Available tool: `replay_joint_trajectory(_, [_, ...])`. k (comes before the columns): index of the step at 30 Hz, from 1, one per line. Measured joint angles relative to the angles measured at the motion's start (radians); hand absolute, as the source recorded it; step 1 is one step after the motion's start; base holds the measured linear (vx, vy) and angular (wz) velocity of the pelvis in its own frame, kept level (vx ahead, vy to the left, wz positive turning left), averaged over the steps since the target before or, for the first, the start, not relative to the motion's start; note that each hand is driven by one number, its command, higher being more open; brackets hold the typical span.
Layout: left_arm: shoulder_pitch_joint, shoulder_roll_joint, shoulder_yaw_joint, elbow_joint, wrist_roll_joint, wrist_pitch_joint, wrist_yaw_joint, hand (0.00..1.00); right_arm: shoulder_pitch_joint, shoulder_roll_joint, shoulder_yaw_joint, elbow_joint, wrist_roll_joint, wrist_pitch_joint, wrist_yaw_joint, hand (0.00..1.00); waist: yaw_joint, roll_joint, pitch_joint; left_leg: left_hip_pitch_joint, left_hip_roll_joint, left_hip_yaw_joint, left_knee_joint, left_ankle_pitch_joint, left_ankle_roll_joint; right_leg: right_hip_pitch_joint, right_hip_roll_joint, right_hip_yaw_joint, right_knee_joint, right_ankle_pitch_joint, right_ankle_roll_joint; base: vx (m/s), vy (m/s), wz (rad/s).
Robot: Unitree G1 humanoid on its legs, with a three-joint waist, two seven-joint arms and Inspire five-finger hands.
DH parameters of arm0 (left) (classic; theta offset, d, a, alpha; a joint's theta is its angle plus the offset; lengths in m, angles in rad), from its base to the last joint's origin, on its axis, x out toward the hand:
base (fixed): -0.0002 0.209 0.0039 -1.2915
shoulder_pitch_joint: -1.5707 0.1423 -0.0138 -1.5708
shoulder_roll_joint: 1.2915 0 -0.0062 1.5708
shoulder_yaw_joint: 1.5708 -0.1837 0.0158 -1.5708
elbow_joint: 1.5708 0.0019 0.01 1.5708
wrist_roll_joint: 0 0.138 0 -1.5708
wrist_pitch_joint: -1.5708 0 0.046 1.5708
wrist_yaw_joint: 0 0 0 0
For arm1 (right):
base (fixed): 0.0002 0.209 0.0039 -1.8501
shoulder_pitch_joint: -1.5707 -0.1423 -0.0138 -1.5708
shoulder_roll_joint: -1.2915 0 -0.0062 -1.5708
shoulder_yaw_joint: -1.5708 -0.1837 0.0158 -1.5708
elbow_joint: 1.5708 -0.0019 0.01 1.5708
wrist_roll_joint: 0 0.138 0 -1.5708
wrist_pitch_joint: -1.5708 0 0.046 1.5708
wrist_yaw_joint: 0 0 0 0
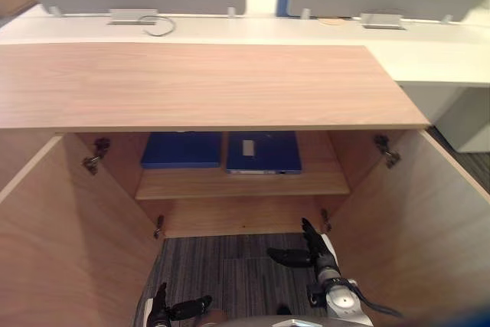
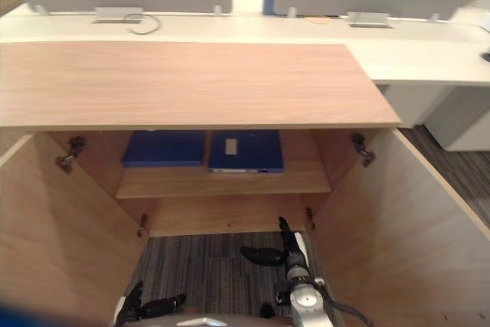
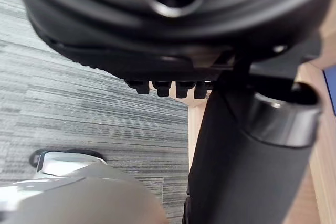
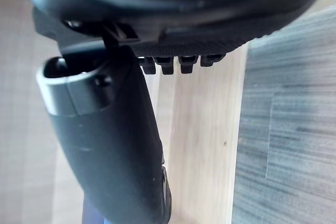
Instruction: Walk over to the cabinet, pick up the folder, carry it to the office cabinet, place the folder inside the office cabinet, then close the office cabinet door
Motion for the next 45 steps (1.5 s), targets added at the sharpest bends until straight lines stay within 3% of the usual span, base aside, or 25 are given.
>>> replay_joint_trajectory(5, [-0.06,-0.014,-0.019,-0.018,-0.004,-0.003,0.022,1.0,0.033,0.014,-0.077,-0.049,0.032,0.004,-0.052,1.0,-0.01,-0.017,0.01,0.049,-0.004,0.167,-0.021,0.021,0.018,-0.082,0.013,0.108,0.062,0.038,0.024,-0.11,0.03,-0.93])
replay_joint_trajectory(6, [-0.076,-0.017,-0.018,-0.016,-0.004,-0.004,0.023,1.0,0.019,0.02,-0.084,-0.06,0.042,0.003,-0.056,1.0,-0.003,-0.022,0.018,0.056,0.012,0.229,-0.017,0.017,0.03,-0.099,-0.003,0.068,0.045,0.037,-0.005,-0.13,0.008,-1.1])
replay_joint_trajectory(7, [-0.078,-0.022,-0.019,-0.01,-0.004,-0.004,0.023,1.0,0.013,0.021,-0.089,-0.062,0.048,0.002,-0.058,1.0,-0.003,-0.017,0.023,0.061,0.018,0.248,-0.016,0.017,0.033,-0.1,-0.018,0.014,0.047,0.036,-0.007,-0.12,0.007,-1.61])
replay_joint_trajectory(8, [-0.093,-0.033,-0.032,-0.005,-0.004,-0.005,0.024,1.0,-0.01,0.033,-0.094,-0.055,0.075,0.002,-0.068,1.0,0.005,-0.022,0.052,0.111,0.034,0.331,-0.026,0.02,0.038,-0.134,-0.113,-0.199,0.118,0.003,-0.041,-0.11,0.004,-1.57])
replay_joint_trajectory(9, [-0.098,-0.033,-0.035,0.019,-0.004,-0.005,0.025,1.0,-0.014,0.044,-0.092,-0.035,0.076,0.002,-0.068,1.0,0.004,-0.03,0.047,0.133,0.049,0.383,-0.023,0.013,0.04,-0.167,-0.178,-0.313,0.206,-0.019,-0.07,-0.09,-0.026,-1.59])
replay_joint_trajectory(11, [-0.119,-0.03,-0.036,0.082,-0.011,-0.006,0.025,1.0,-0.014,0.047,-0.097,0.017,0.083,-0.003,-0.068,1.0,-0.004,-0.023,0.044,0.166,0.087,0.411,-0.023,0.014,0.017,-0.171,-0.228,-0.378,0.357,-0.061,-0.088,-0.03,-0.114,-0.69])
replay_joint_trajectory(12, [-0.12,-0.026,-0.039,0.093,-0.014,-0.007,0.025,1.0,-0.015,0.047,-0.102,0.041,0.09,-0.004,-0.069,1.0,-0.006,-0.024,0.043,0.176,0.098,0.414,-0.027,0.019,0.006,-0.163,-0.239,-0.38,0.383,-0.07,-0.083,0.06,-0.279,-0.34])
replay_joint_trajectory(13, [-0.115,-0.011,-0.046,0.106,-0.025,-0.009,0.026,1.0,-0.012,0.051,-0.121,0.085,0.111,-0.004,-0.069,1.0,-0.007,-0.039,0.033,0.192,0.101,0.419,-0.04,0.026,-0.019,-0.128,-0.272,-0.382,0.392,-0.078,-0.071,0.08,-0.266,-0.24])
replay_joint_trajectory(14, [-0.121,0.009,-0.043,0.132,-0.035,-0.013,0.032,1.0,-0.012,0.053,-0.149,0.132,0.115,-0.004,-0.071,1.0,-0.009,-0.068,0.011,0.194,0.087,0.413,-0.056,0.031,-0.045,-0.093,-0.275,-0.384,0.319,-0.125,0.052,0.12,-0.339,-0.22])
replay_joint_trajectory(15, [-0.134,0.009,-0.042,0.164,-0.036,-0.009,0.036,1.0,-0.019,0.046,-0.173,0.161,0.121,-0.003,-0.073,1.0,-0.008,-0.047,0.006,0.195,0.089,0.383,-0.075,0.032,-0.06,-0.084,-0.255,-0.392,0.298,-0.116,0.043,0.09,-0.19,-0.3])
replay_joint_trajectory(17, [-0.134,-0.023,-0.026,0.201,-0.05,-0.009,0.043,1.0,-0.029,0.019,-0.263,0.221,0.161,-0.004,-0.096,1.0,0.002,0.0,-0.028,0.226,0.06,0.29,-0.214,0.077,-0.046,-0.07,-0.168,-0.363,0.176,-0.058,0.014,0.08,-0.11,-0.66])
replay_joint_trajectory(19, [-0.139,-0.022,-0.028,0.233,-0.05,-0.01,0.044,1.0,-0.029,0.0,-0.293,0.235,0.188,-0.004,-0.105,1.0,-0.009,0.011,-0.037,0.25,0.078,0.303,-0.27,0.11,-0.053,-0.069,-0.122,-0.347,0.133,-0.036,-0.002,0.09,-0.108,-0.6])
replay_joint_trajectory(22, [-0.139,-0.015,-0.026,0.239,-0.068,-0.009,0.043,1.0,-0.022,-0.014,-0.351,0.249,0.199,-0.004,-0.11,1.0,-0.038,0.006,-0.034,0.27,0.1,0.317,-0.294,0.125,-0.052,-0.05,-0.076,-0.334,0.084,-0.009,-0.019,0.08,-0.082,-0.29])
replay_joint_trajectory(31, [-0.113,0.013,-0.034,0.193,-0.092,-0.009,0.058,1.0,-0.021,-0.017,-0.419,0.273,0.229,-0.005,-0.121,1.0,-0.042,-0.014,-0.048,0.297,0.071,0.307,-0.336,0.145,-0.071,0.037,-0.088,-0.328,-0.079,0.086,0.0,-0.04,0.037,0.01])
replay_joint_trajectory(36, [-0.083,0.039,-0.035,0.186,-0.091,-0.009,0.058,1.0,-0.091,-0.037,-0.569,0.243,0.229,-0.003,-0.148,1.0,-0.037,-0.013,-0.053,0.273,0.049,0.285,-0.342,0.145,-0.065,0.038,-0.106,-0.327,-0.123,0.112,0.015,-0.05,0.013,0.06])
replay_joint_trajectory(41, [-0.037,0.053,-0.036,0.19,-0.079,-0.005,0.044,1.0,-0.229,-0.191,-0.599,0.243,0.226,-0.003,-0.18,1.0,-0.036,-0.001,-0.061,0.272,0.041,0.278,-0.355,0.148,-0.068,0.038,-0.11,-0.33,-0.131,0.118,0.015,0.01,0.004,0.03])
replay_joint_trajectory(45, [-0.033,0.055,-0.036,0.195,-0.074,0.002,0.036,1.0,-0.352,-0.255,-0.595,0.252,0.227,-0.004,-0.18,1.0,-0.03,0.0,-0.061,0.272,0.038,0.269,-0.361,0.15,-0.069,0.039,-0.111,-0.336,-0.132,0.118,0.013,0.03,0.006,0.06])
